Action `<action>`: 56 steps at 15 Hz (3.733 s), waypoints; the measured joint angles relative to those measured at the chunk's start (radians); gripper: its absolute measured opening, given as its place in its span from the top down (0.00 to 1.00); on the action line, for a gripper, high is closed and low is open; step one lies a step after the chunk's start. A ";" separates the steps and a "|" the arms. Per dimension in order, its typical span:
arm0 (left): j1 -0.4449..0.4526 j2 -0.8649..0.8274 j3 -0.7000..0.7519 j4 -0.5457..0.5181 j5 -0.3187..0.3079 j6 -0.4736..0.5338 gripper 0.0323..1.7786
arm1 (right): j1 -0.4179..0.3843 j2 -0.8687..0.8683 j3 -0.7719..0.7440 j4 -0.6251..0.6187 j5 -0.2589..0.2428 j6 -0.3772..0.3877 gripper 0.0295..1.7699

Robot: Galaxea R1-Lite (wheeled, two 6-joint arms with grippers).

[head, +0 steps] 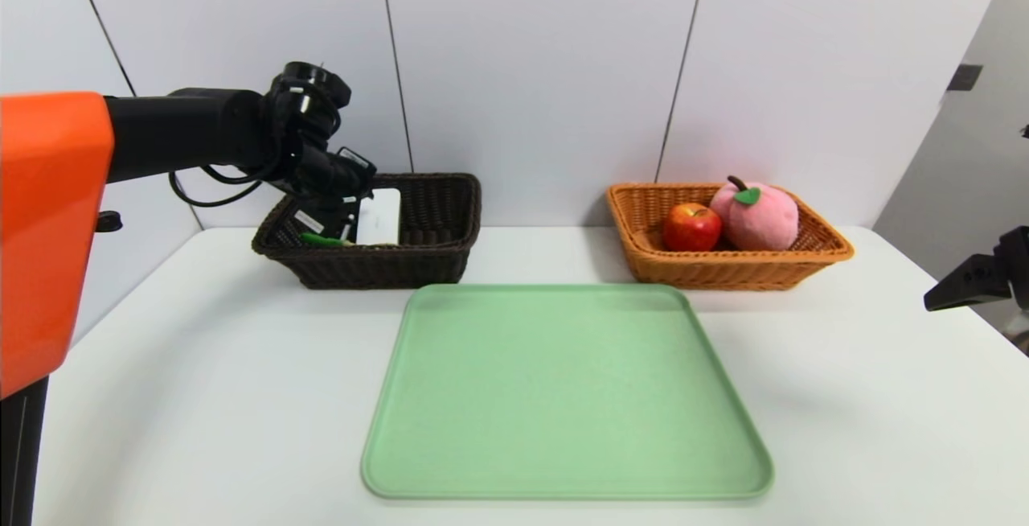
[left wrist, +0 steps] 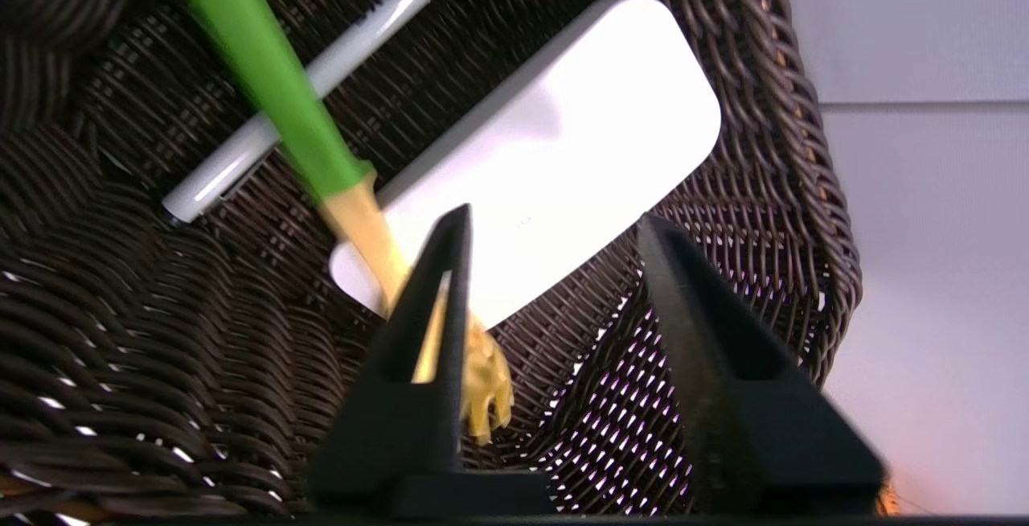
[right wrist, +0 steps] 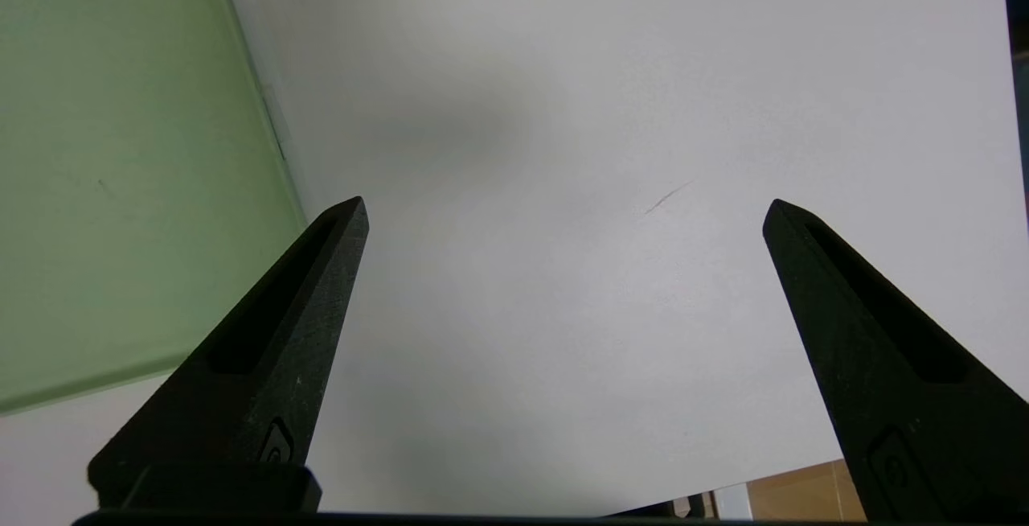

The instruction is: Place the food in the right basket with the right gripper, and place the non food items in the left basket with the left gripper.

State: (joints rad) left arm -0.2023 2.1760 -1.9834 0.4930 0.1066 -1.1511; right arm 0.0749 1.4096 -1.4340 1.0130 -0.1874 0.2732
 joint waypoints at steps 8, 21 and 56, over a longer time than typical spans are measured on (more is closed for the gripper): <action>-0.004 -0.143 0.000 -0.043 -0.020 0.210 0.22 | 0.008 0.000 0.000 -0.002 0.000 0.000 0.04; -0.016 -0.653 0.671 -0.235 -0.067 1.265 0.08 | 0.143 -0.055 0.190 -0.567 0.066 -0.293 0.04; 0.212 -2.178 1.981 -0.558 -0.113 1.298 0.05 | -0.069 -1.410 1.433 -1.009 0.250 -0.453 0.04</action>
State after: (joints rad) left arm 0.0100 -0.0023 -0.0023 -0.0649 -0.0066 0.1470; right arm 0.0057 -0.0009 -0.0013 0.0036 0.0626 -0.1794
